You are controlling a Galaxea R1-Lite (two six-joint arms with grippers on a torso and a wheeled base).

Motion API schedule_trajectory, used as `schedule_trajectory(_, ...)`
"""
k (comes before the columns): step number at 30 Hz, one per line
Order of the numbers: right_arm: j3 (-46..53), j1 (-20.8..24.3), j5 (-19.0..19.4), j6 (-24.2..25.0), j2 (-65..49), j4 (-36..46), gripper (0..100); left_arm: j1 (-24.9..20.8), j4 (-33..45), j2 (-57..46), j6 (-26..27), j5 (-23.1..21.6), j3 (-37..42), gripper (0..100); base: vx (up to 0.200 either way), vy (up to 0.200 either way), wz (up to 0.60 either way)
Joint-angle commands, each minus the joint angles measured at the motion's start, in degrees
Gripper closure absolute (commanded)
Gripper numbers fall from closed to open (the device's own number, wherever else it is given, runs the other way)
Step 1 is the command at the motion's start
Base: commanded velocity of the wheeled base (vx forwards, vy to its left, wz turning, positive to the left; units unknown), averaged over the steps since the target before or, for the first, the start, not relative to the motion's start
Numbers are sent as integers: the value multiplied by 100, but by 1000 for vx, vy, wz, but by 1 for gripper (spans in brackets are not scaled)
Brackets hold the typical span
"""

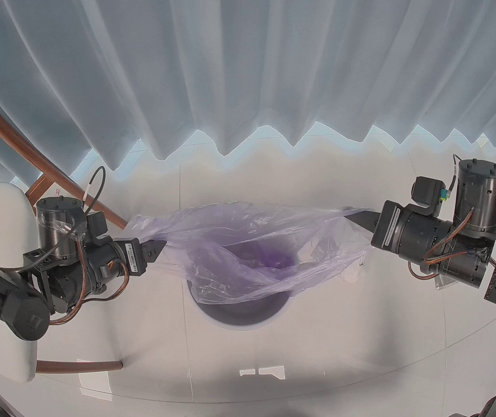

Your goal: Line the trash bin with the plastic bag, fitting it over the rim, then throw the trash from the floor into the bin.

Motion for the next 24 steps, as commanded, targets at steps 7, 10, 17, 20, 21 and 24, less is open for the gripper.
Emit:
schedule_trajectory(7,7,-82,19,6,-118,-2,100,174,-917,585,-8,-14,-60,0,0,0,0)
schedule_trajectory(10,25,-82,19,6,-83,7,100,236,-935,594,10,-14,-69,0,0,0,0)
schedule_trajectory(17,34,-73,19,-3,-65,-2,100,192,-1242,656,18,-146,-113,0,0,0,0)
schedule_trajectory(20,42,-73,28,-3,-65,-2,100,209,-1629,788,10,-278,-148,0,0,0,0)
schedule_trajectory(21,42,-73,28,-3,-65,7,100,209,-1743,814,1,-313,-148,0,0,0,0)
schedule_trajectory(24,51,-64,28,-3,-47,7,100,183,-1963,893,1,-383,-122,0,0,0,0)
